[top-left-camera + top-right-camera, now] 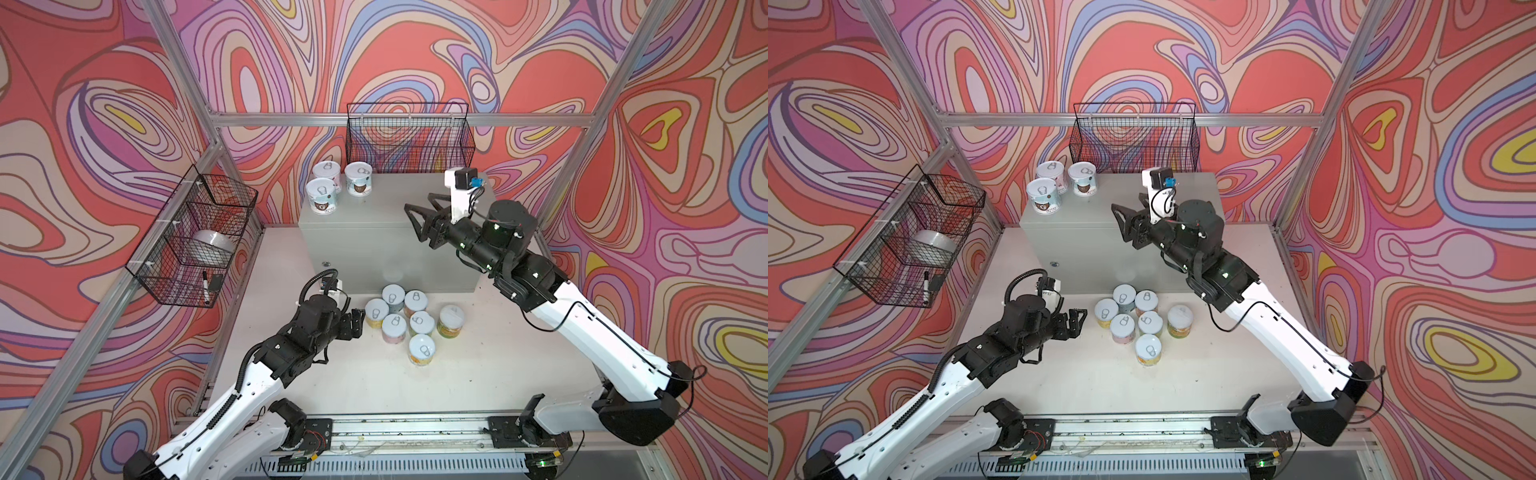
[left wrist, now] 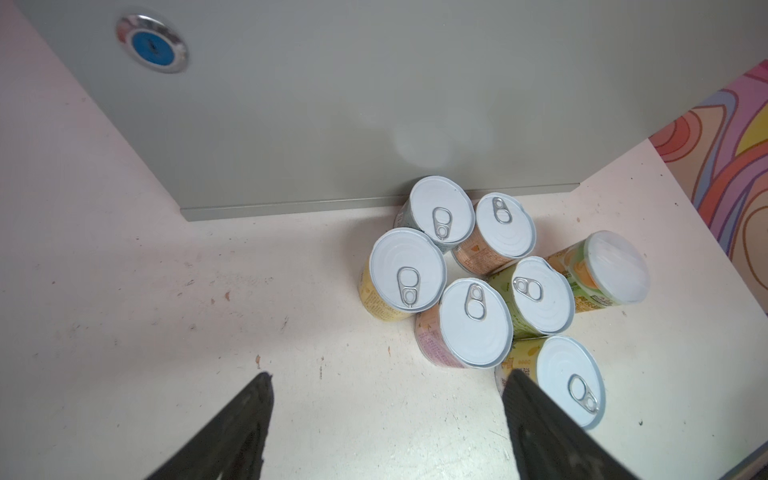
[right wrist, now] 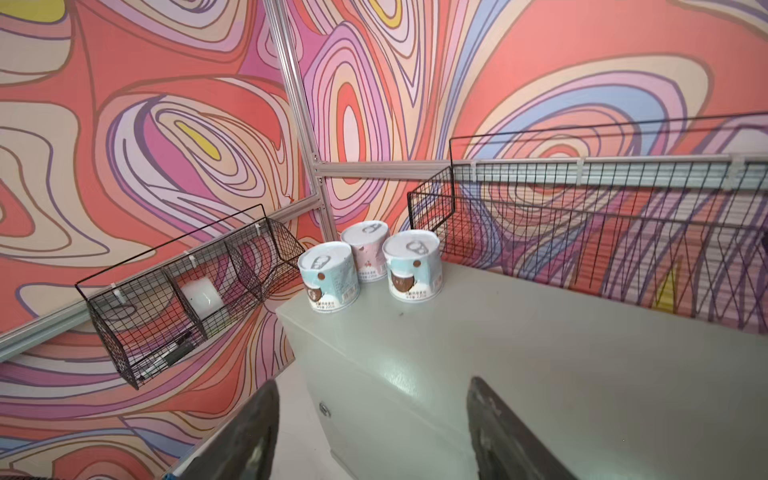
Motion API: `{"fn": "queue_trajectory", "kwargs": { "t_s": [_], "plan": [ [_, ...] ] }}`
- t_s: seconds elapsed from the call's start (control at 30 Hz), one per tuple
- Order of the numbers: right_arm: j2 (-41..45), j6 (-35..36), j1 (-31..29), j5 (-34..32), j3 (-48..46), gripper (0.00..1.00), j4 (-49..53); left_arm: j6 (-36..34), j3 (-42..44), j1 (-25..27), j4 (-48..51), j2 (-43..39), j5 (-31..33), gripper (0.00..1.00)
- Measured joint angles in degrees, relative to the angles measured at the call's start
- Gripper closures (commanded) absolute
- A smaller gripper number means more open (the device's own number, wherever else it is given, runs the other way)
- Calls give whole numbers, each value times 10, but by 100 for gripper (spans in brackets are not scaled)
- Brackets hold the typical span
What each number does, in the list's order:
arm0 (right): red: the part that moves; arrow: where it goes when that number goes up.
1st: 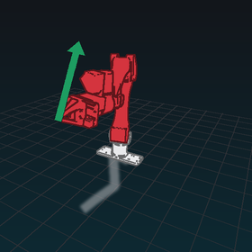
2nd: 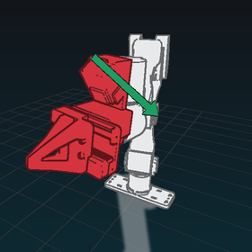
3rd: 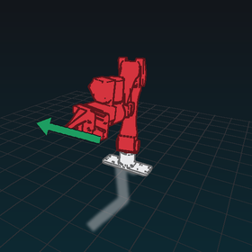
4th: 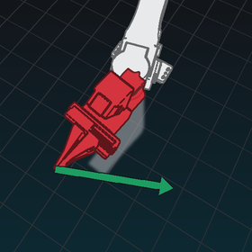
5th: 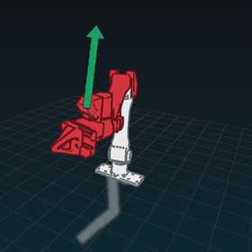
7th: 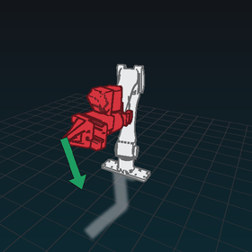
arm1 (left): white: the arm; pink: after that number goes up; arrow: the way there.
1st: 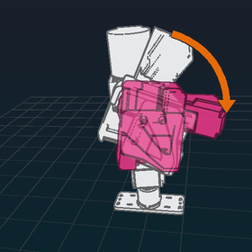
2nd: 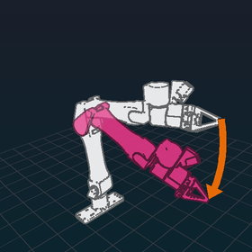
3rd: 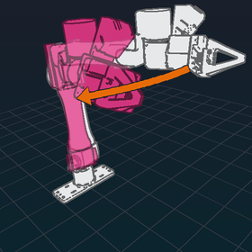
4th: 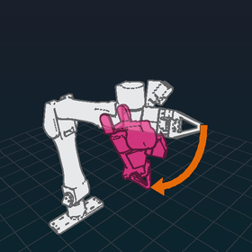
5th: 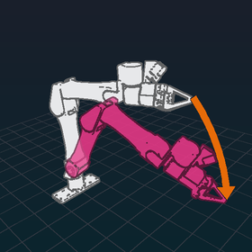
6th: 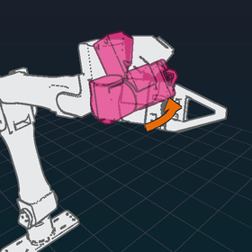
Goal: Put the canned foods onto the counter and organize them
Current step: 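Bring the right gripper back down to the can cluster beside the left gripper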
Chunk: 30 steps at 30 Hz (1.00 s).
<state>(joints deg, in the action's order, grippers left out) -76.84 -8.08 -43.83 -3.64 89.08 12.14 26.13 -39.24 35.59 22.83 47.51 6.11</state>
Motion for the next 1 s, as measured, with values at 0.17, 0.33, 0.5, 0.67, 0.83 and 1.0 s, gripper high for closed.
{"fn": "queue_trajectory", "kwargs": {
  "t_s": [0.17, 0.33, 0.5, 0.67, 0.83, 1.0],
  "plan": [
    [82, -36, -63, -68, -156, 19, 64, 12, 53, 105, -40, -2, 38, 10],
    [188, -111, -75, -117, -308, 14, 122, 34, 101, 178, -75, -16, 72, 10],
    [255, -179, -116, -155, -399, 12, 155, 56, 149, 192, -79, -47, 79, 10],
    [247, -241, -193, -204, -469, 11, 159, 61, 153, 192, -60, -68, 90, 10],
    [213, -280, -224, -224, -516, 2, 135, 64, 154, 192, -47, -87, 98, 10],
    [190, -307, -235, -231, -565, 2, 91, 68, 158, 192, -45, -99, 107, 10]
  ]
}}
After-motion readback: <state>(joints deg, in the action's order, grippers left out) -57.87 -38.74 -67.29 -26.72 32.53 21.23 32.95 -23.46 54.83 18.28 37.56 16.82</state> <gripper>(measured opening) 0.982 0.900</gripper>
